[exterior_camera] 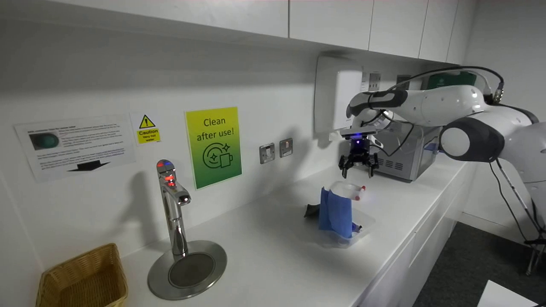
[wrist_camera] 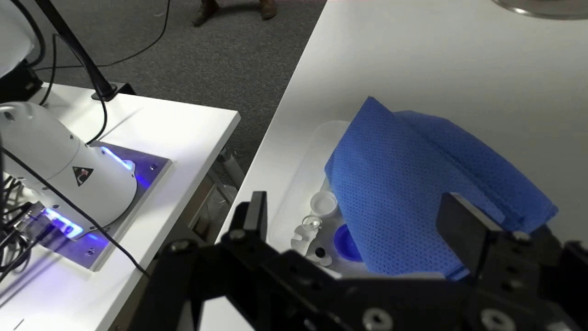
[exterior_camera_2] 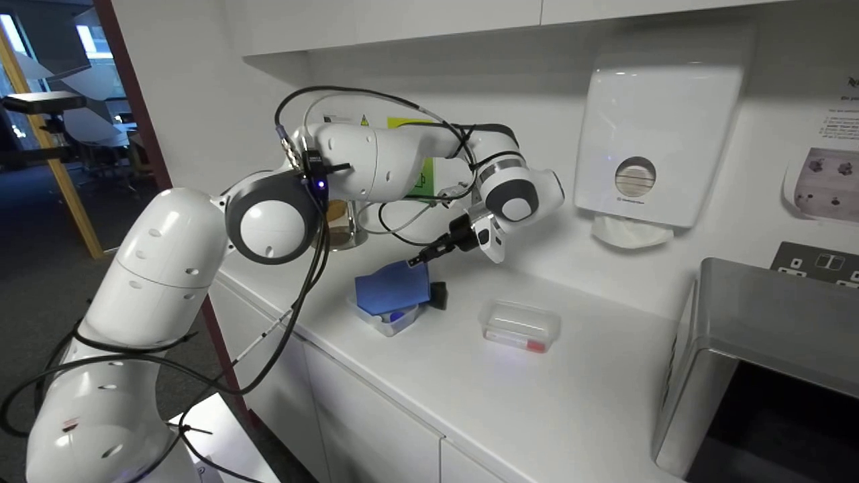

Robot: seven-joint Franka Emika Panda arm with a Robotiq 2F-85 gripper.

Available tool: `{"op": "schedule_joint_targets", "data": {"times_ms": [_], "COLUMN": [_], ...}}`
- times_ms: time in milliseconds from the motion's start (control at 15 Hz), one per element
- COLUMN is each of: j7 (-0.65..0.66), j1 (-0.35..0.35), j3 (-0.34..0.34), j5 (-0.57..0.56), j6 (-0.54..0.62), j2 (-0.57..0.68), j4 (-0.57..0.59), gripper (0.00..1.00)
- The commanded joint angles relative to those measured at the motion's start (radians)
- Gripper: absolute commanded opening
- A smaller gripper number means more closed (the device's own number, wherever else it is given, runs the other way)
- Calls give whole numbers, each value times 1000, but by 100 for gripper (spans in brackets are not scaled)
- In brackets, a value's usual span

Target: Remove the blue paper towel from the bowl

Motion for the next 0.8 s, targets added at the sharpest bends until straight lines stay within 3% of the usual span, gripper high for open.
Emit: {"op": "schedule_joint_targets", "data": {"times_ms": [0, 733], "j7": [7, 24], "j1": [-7, 5], "j3": [9, 5], "j5": [-4, -14], "j6": [-2, 16], "j2": [10, 23], "j4": [12, 7], "gripper": [100, 100]}}
